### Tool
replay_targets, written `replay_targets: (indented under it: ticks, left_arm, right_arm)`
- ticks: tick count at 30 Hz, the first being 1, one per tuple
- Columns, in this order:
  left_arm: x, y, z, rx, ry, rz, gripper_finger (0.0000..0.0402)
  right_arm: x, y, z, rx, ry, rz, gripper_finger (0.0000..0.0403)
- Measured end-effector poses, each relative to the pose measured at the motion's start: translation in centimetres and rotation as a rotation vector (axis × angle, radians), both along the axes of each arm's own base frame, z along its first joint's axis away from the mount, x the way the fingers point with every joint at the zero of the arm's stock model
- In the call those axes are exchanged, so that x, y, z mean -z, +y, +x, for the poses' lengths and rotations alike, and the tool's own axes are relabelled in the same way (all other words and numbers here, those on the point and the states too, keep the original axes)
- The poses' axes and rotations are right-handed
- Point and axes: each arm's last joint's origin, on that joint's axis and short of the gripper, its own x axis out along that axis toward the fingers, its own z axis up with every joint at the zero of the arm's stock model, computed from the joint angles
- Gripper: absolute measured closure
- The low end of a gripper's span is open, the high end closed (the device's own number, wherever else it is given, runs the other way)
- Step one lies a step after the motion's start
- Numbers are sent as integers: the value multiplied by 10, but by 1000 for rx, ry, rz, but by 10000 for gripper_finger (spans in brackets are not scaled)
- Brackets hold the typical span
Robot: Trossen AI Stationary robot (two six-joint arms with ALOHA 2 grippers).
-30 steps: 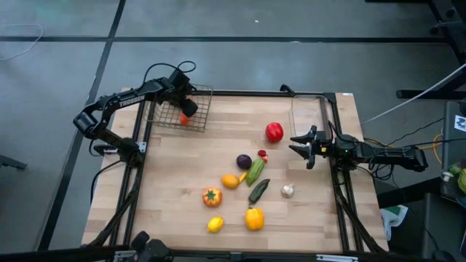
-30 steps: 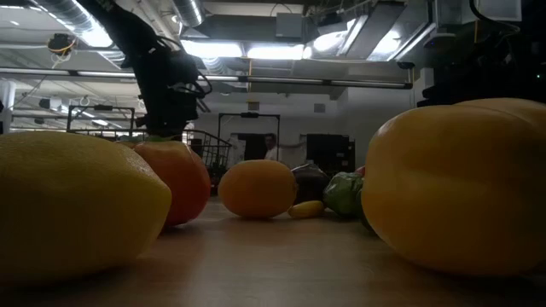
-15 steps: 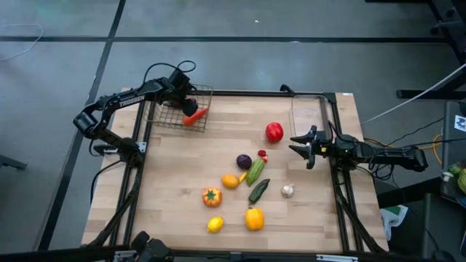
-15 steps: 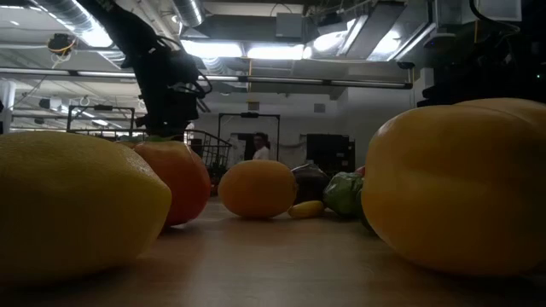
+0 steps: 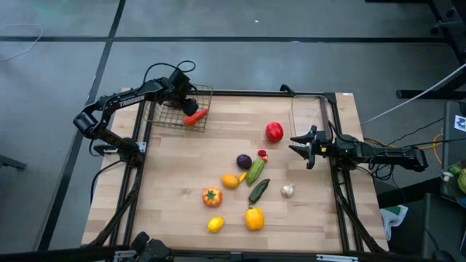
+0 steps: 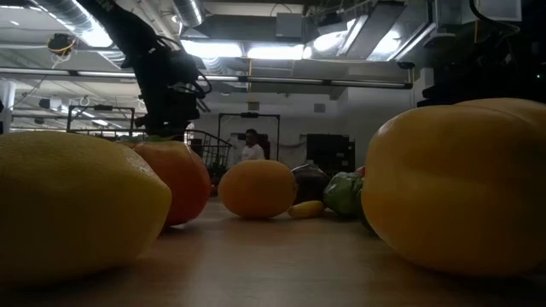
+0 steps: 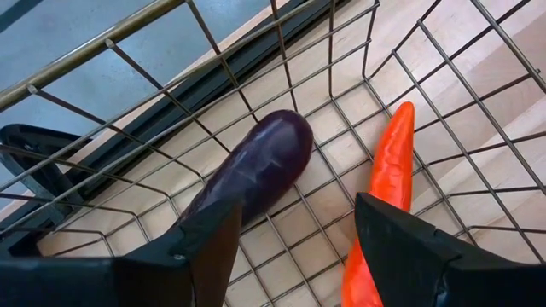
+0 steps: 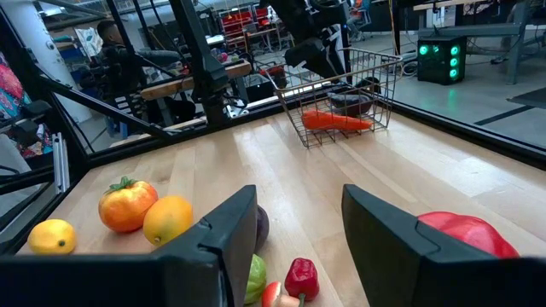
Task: Sort produce into baskets
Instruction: Put the top yellow lemon into the transparent bin
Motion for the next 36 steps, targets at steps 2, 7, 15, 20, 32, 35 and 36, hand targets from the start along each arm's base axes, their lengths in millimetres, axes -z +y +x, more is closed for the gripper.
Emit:
replay_targets:
  ticks: [2,7,15,20,32,35,36]
  left_arm:
    - [0,0,0,0,0,0,176]
    - [0,0,0,-1,-1,0,176]
    - [0,0,0,-7,-4,-2,176]
    - [0,0,0,-25,-13,-6,176]
    - [0,0,0,-42,-21,-11,176]
    - [0,0,0,-42,-22,-11,176]
    - [0,0,0,-42,-22,-11,176]
  right_arm:
    - [0,0,0,0,0,0,230]
    - [0,0,0,2,-6,26,230]
    - [0,0,0,8,-20,98,194]
    - [0,-1,0,37,-33,141,121]
    - [0,-1,0,34,-37,160,30]
    - [0,-1,0,30,-38,160,29]
    - [-1,-1,0,30,-41,160,29]
